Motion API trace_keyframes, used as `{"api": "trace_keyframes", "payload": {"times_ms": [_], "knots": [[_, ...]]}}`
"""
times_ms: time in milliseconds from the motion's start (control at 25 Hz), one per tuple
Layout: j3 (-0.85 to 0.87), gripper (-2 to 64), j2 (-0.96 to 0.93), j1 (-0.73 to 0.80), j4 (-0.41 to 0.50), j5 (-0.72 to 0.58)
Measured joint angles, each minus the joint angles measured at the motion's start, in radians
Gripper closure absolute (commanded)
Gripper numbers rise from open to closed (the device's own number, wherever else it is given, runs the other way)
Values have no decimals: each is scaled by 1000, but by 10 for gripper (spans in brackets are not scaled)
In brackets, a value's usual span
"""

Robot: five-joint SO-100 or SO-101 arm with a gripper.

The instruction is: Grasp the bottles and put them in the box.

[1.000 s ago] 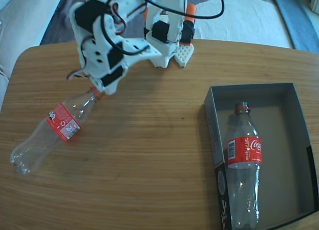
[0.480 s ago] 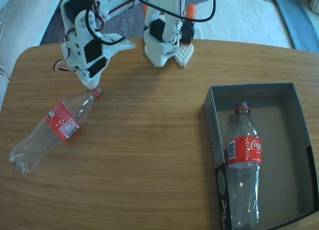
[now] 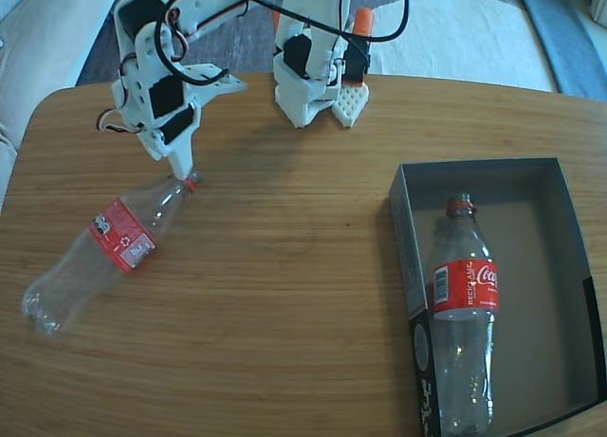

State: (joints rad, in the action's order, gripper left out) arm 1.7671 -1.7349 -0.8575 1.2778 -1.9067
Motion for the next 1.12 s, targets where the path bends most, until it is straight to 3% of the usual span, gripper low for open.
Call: {"api": "trace_keyframes", "payload": {"times_ms": [160,400,560,1120], "knots": [[51,212,0,-11,-87,0],[155,208,0,-21,-311,0],[250,212,0,-15,-411,0],[331,214,0,72,-428,0]]}}
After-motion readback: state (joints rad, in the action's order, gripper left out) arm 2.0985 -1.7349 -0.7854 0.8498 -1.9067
